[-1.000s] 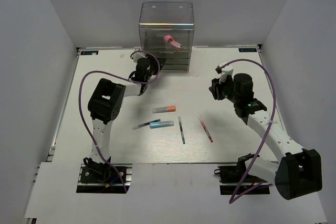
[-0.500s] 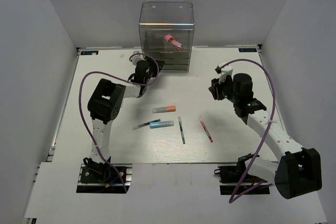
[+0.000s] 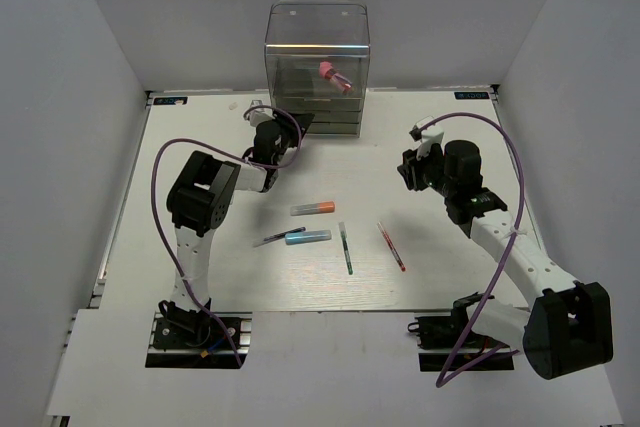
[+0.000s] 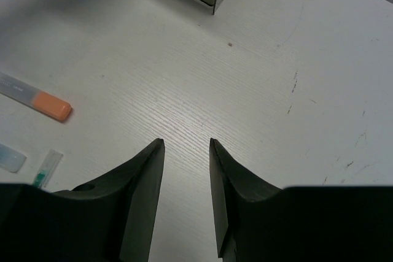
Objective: Sort the stationery into containers
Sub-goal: Open the drawer
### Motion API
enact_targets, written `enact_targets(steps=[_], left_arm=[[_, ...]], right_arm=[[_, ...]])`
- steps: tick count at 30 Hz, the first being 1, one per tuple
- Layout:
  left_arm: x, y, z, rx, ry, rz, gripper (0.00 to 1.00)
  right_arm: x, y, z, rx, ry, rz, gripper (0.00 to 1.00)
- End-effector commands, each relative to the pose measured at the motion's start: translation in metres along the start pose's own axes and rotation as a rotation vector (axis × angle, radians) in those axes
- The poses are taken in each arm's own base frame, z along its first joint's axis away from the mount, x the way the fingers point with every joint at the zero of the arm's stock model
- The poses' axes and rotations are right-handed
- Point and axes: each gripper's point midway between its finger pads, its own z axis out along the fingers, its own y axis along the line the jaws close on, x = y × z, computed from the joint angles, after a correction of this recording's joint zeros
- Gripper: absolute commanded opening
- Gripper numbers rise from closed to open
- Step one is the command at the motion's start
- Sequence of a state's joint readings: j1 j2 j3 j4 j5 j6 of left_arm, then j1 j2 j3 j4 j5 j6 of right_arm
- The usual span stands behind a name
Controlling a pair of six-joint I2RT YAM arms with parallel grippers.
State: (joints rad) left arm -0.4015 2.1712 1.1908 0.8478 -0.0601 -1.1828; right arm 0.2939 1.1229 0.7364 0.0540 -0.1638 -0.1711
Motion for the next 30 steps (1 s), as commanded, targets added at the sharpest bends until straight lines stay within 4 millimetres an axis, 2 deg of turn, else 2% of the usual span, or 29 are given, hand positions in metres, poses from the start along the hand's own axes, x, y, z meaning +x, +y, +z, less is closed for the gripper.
enact_targets(steps=[1,5,9,11,12,13,14,19,23,24,27,28,29,30], left_arm=[[-0.011,-0.031,0.001,0.086,-0.019,-0.014,0.47],[-0.012,-0.030,0.009,0.070,-0.024,-0.013,0.52],[-0.012,-0.026,0.018,0.055,-0.030,-0.013,0.52],[-0.017,-0.020,0.025,0.047,-0.046,-0.023,0.52],[-0.020,-0.023,0.027,0.051,-0.059,-0.033,0.52],[-0.018,-0.017,0.028,0.042,-0.055,-0.032,0.50],[-0.020,-0.024,0.030,0.056,-0.061,-0.033,0.49],[-0.020,-0.020,0.033,0.049,-0.067,-0.053,0.30],[-0.021,-0.023,0.032,0.069,-0.075,-0.055,0.03],[-0.019,-0.017,0.030,0.056,-0.070,-0.054,0.01],[-0.020,-0.022,0.022,0.078,-0.068,-0.055,0.00],[-0.015,-0.011,0.018,0.054,-0.059,-0.053,0.00],[-0.018,-0.018,0.015,0.076,-0.068,-0.055,0.00],[-0.015,-0.015,0.013,0.075,-0.058,-0.054,0.00]], right_arm=[[-0.009,-0.002,0.000,0.003,-0.039,-0.021,0.42],[-0.008,-0.002,0.001,0.002,-0.037,-0.022,0.42],[-0.010,-0.003,0.001,0.005,-0.043,-0.025,0.42],[-0.010,-0.004,0.001,0.008,-0.041,-0.026,0.42],[-0.010,-0.004,0.001,0.007,-0.040,-0.025,0.43],[-0.009,-0.003,0.001,0.006,-0.040,-0.030,0.43],[-0.010,-0.004,0.000,0.011,-0.041,-0.027,0.43],[-0.010,-0.003,0.000,0.005,-0.043,-0.030,0.43],[-0.009,-0.004,0.000,0.009,-0.041,-0.029,0.43],[-0.010,-0.003,0.000,0.005,-0.044,-0.030,0.43],[-0.008,-0.002,0.000,0.000,-0.042,-0.032,0.43],[-0.007,-0.002,0.000,0.000,-0.040,-0.033,0.43],[-0.007,-0.001,0.000,-0.006,-0.041,-0.035,0.43],[-0.008,0.000,0.000,-0.009,-0.044,-0.034,0.43]])
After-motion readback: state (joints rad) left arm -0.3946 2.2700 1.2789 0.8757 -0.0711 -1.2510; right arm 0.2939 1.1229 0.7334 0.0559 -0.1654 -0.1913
